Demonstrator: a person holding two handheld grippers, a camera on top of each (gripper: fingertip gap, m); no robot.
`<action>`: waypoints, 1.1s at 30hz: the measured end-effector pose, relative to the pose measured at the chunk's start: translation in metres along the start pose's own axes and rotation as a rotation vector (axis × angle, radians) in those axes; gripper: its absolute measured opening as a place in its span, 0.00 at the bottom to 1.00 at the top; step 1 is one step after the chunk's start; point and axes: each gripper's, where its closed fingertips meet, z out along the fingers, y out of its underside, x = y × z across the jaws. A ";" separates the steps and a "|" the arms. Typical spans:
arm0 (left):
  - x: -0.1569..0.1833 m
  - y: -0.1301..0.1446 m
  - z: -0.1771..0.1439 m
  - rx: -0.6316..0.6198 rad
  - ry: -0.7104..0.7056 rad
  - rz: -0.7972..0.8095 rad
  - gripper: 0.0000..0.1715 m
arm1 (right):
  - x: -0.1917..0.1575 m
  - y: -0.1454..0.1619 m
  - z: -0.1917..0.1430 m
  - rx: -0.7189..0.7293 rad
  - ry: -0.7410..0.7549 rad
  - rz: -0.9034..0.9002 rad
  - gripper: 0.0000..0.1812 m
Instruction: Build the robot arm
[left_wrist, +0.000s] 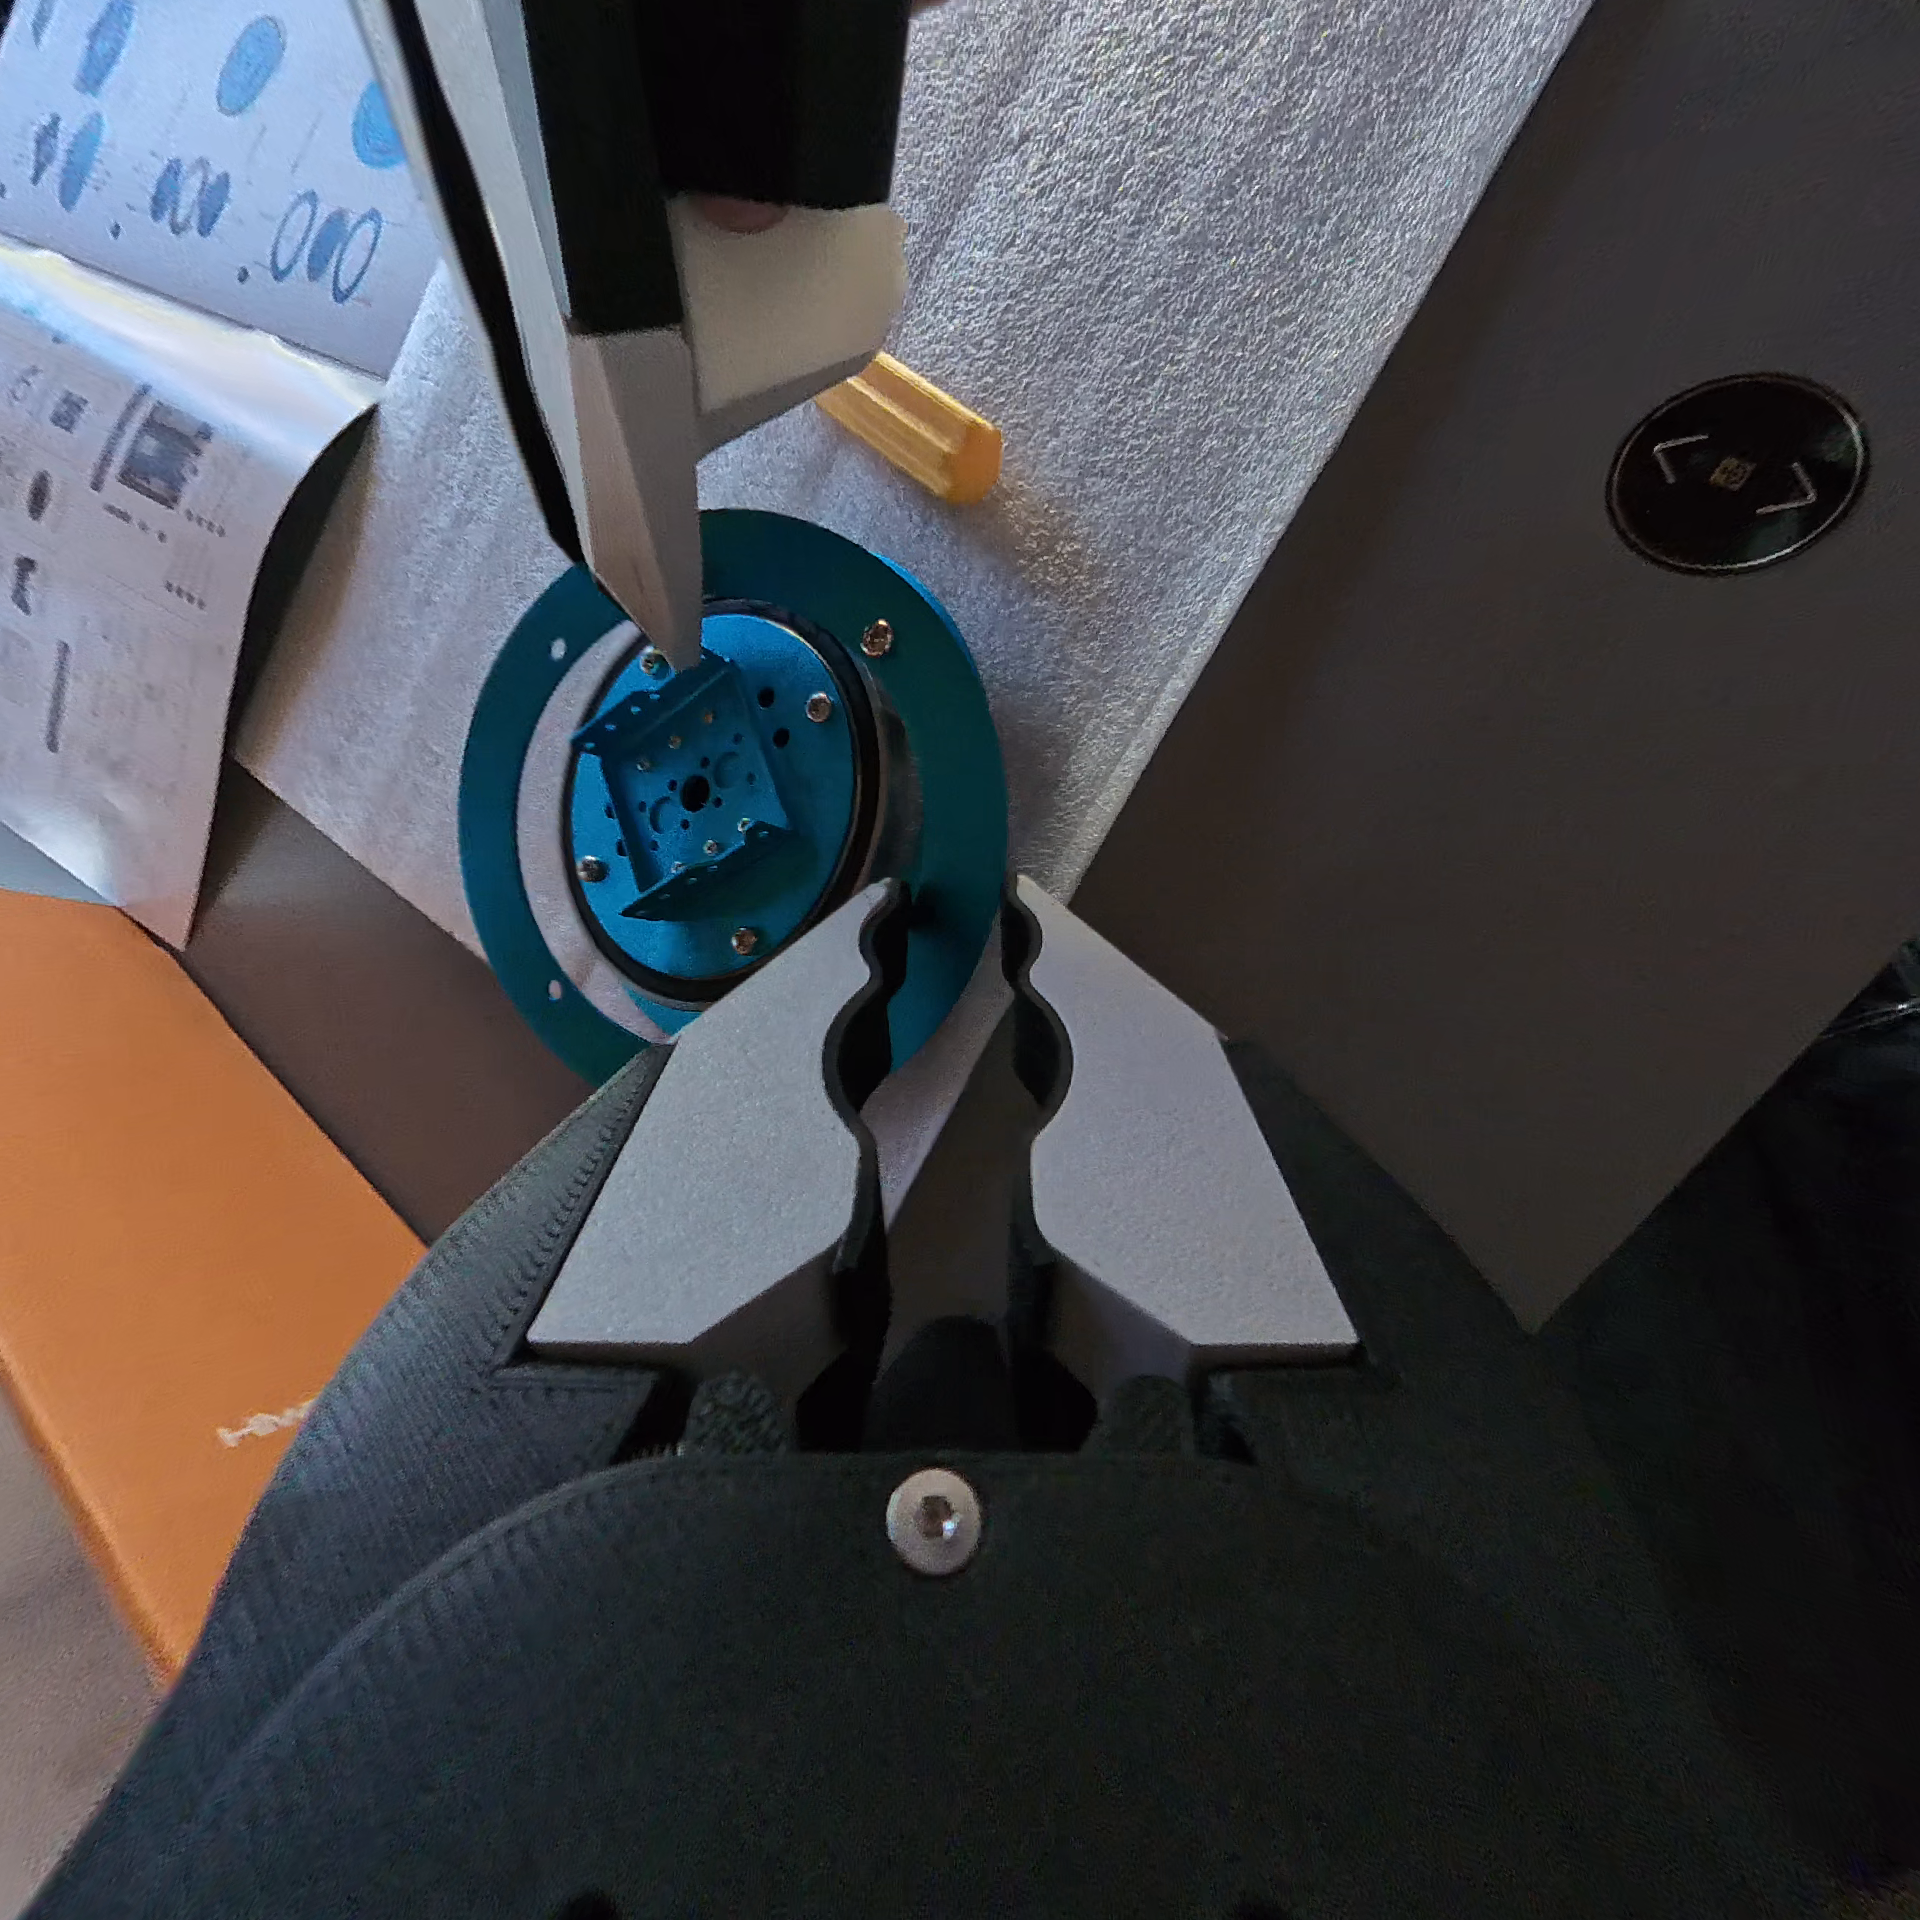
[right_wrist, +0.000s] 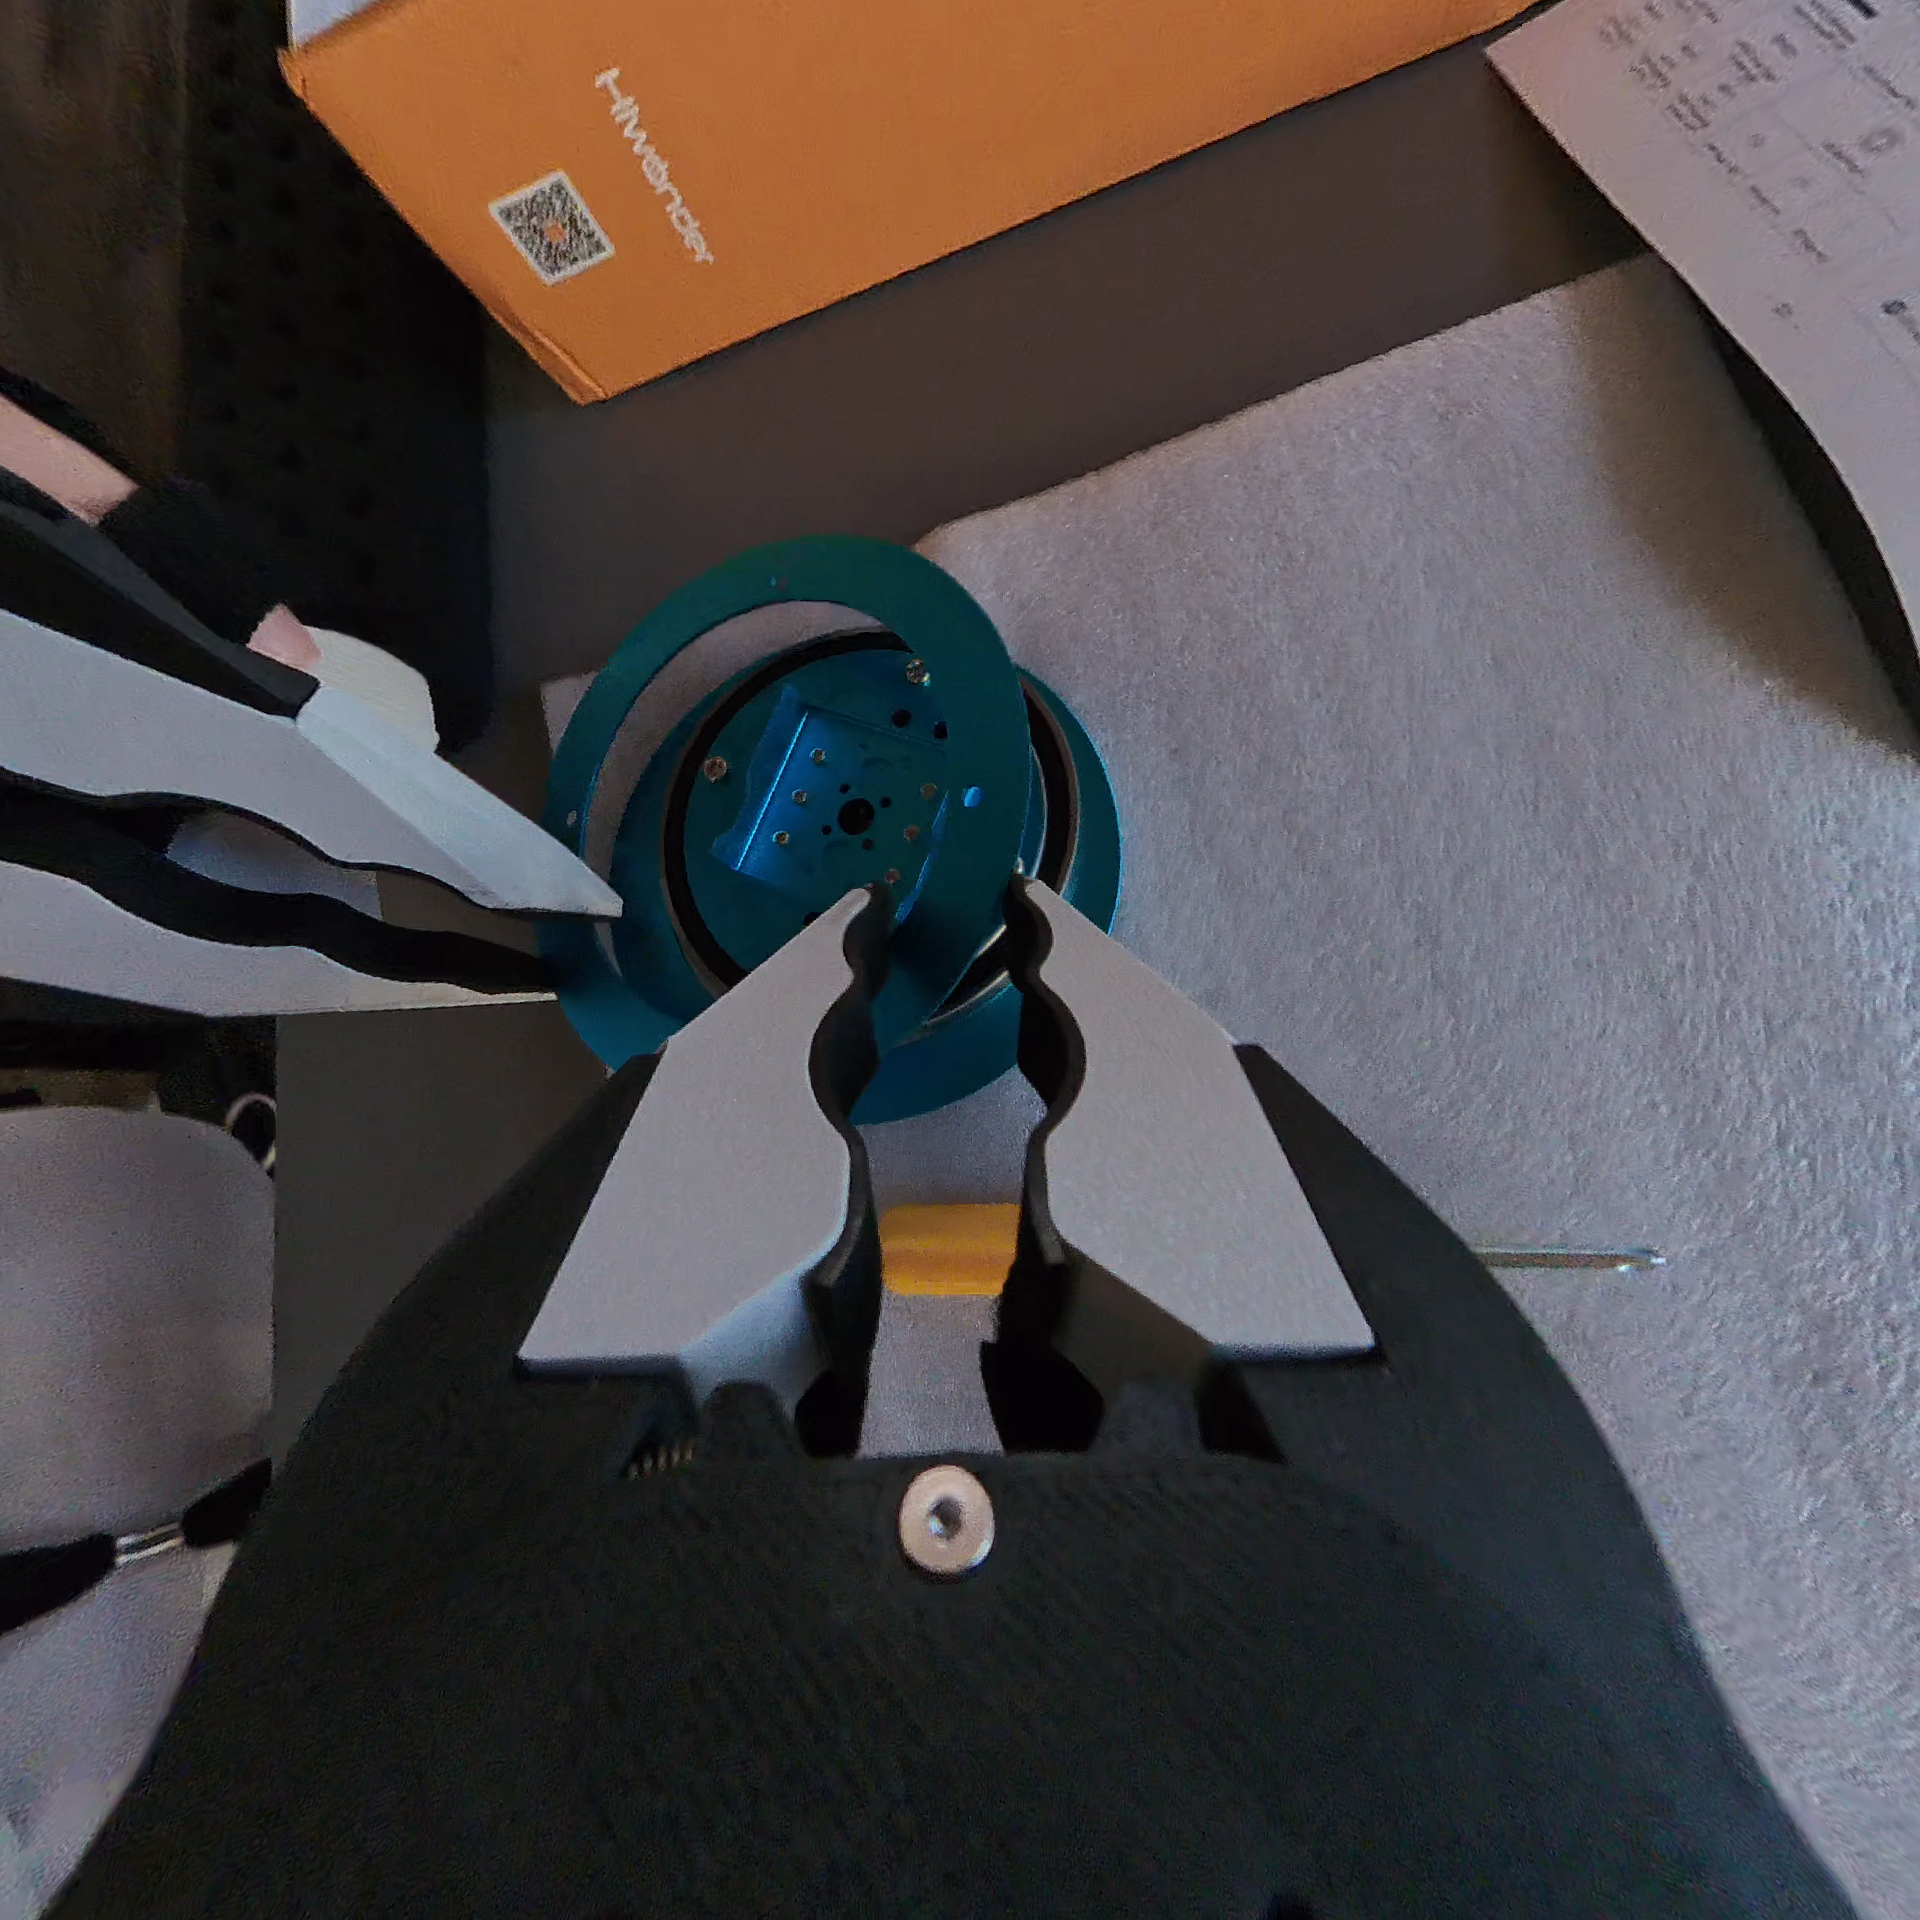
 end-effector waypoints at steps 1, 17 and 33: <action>-0.001 -0.001 -0.001 -0.007 -0.001 0.016 0.09 | 0.001 0.000 -0.001 0.025 -0.004 0.022 0.11; -0.019 0.000 0.001 0.025 0.069 0.004 0.16 | 0.010 0.002 -0.013 0.320 -0.057 0.270 0.09; -0.060 -0.001 0.009 0.059 0.089 -0.457 0.32 | 0.009 0.000 -0.013 0.406 -0.166 0.341 0.06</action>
